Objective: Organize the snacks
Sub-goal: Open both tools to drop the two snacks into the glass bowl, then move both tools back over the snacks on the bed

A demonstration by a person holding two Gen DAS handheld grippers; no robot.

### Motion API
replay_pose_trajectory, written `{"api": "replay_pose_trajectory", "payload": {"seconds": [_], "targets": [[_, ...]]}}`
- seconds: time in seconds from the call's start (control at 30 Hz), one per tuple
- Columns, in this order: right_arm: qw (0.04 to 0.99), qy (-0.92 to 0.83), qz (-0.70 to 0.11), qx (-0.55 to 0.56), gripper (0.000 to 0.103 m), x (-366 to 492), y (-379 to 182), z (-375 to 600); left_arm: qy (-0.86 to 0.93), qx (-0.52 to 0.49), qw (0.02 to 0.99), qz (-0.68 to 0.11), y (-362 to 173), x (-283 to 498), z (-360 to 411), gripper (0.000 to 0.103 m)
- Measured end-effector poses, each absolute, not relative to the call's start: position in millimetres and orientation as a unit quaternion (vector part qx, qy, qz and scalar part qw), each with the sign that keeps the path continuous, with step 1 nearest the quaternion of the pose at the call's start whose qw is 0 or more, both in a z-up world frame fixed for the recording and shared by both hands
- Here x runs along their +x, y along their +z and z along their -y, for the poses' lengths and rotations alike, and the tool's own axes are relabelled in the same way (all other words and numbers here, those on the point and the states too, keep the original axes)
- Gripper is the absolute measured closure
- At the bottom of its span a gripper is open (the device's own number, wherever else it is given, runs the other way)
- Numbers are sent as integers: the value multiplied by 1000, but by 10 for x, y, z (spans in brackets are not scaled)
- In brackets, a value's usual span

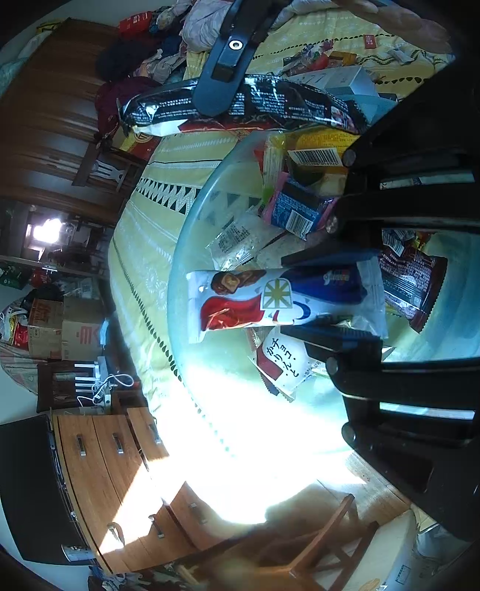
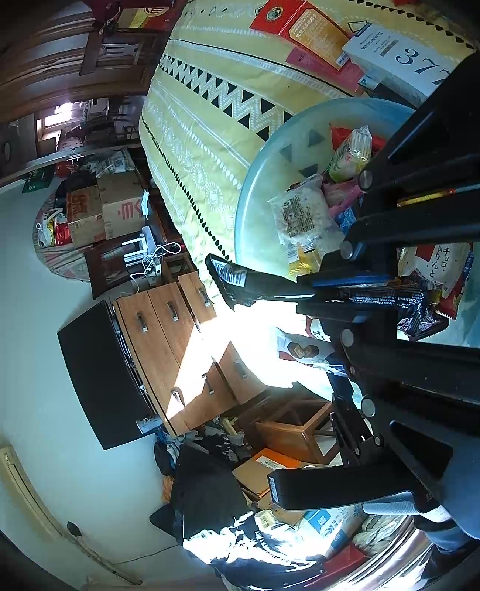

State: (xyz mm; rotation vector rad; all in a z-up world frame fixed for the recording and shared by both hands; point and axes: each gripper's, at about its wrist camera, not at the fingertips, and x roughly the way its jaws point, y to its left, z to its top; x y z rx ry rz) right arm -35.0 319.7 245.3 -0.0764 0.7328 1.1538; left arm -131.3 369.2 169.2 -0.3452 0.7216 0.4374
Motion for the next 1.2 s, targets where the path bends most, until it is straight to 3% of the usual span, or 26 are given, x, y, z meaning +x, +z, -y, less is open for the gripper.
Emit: {"api": "replay_pose_trajectory", "payload": {"seconds": [0.2,0.27,0.53,0.63,0.73,0.83,1.0,1.2], "targets": [[772,533,-344,-40,87,-373,2417,-3244,213,-169,893,-357,1651,-1295,-3712,73],[772,533,-345,-39,77,-370,2413,-3248,215,-169,891,-362,1627,-1288,-3715,68],[778,524,-347,-26,49,-357,2394,-3159,242,-163,885,-363,1603,-1305,-3730,24],[784,515,-347,-17,36,-360,2383,-3084,249,-161,883,-364,1605,-1313,-3733,21],[792,508,-338,-21,34,-455,2370,-2924,246,-162,885,-360,1642,-1357,-3718,21],[802,498,-327,-42,13,-693,2260,-2620,237,-159,892,-351,1698,-1401,-3642,21],[821,451,-346,-52,12,-1036,1818,-1799,189,-130,907,-353,1777,-1243,-3223,21],[828,351,-437,-4,12,-1112,1152,-608,72,-69,932,-350,1964,-1020,-2136,21]]}}
